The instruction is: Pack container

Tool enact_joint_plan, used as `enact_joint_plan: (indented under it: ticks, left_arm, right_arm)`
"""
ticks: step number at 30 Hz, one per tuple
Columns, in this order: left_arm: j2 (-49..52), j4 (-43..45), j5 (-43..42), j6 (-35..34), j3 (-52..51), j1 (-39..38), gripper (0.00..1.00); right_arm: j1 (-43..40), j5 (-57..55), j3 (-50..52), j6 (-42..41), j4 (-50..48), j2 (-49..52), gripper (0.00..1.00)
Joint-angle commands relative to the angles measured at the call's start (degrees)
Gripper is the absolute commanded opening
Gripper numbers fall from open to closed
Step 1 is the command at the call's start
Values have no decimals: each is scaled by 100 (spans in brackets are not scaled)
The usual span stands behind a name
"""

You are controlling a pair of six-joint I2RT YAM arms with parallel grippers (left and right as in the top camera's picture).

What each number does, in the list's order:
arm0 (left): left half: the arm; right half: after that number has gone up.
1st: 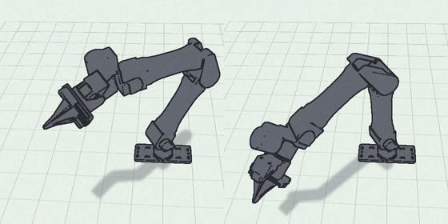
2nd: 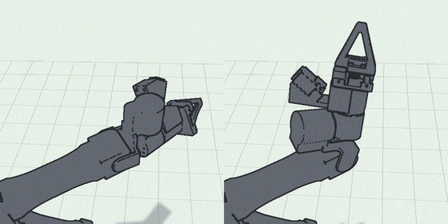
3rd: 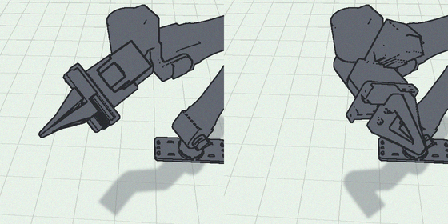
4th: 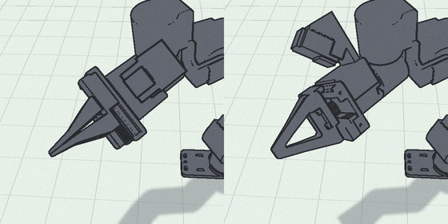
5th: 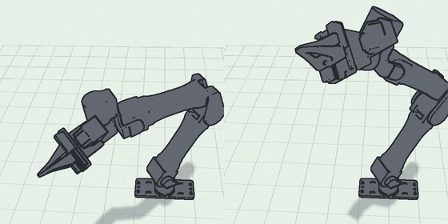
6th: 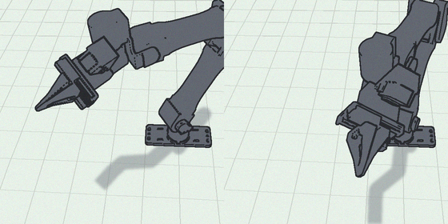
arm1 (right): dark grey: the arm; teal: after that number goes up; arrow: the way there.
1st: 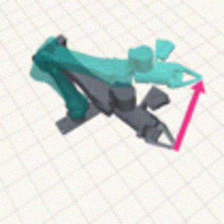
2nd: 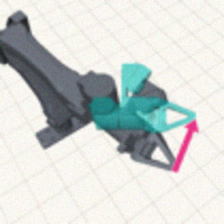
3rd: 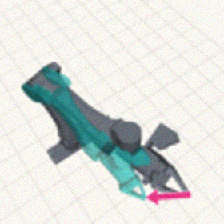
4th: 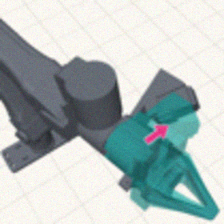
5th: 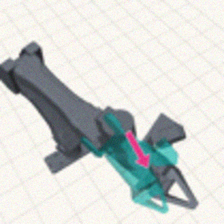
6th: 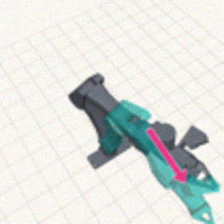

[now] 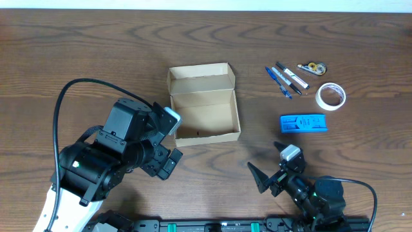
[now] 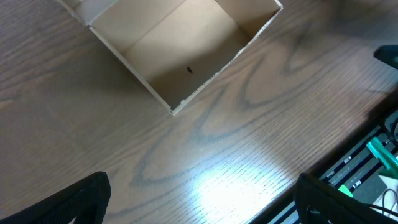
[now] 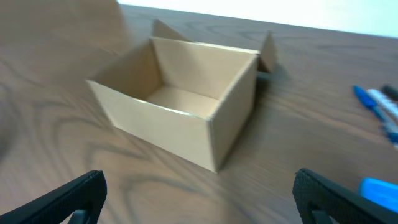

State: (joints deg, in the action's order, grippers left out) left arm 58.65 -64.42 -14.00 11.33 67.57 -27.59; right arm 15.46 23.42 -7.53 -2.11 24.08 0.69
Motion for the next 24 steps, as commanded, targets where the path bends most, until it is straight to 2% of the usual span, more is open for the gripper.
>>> enact_joint_plan:
  ticks: [1, 6, 10, 21, 24]
  left_arm:
    - [-22, -7, -42, -66, 9, 4, 95]
    - [-22, -9, -42, -66, 9, 4, 95]
    - [-22, -7, -42, -66, 9, 4, 95]
    - [-22, -7, -42, -66, 9, 4, 95]
    - [-22, -7, -42, -66, 9, 4, 96]
  right_arm:
    - [48, 457, 26, -717, -101, -37, 99]
    - [-59, 31, -31, -1191, -422, -9, 99]
    - [-289, -258, -417, -1176, -608, 358, 99]
    - [-1281, -358, -2498, 308, -522, 3126, 99]
    - [-1624, -411, -3053, 367, -518, 3930, 99]
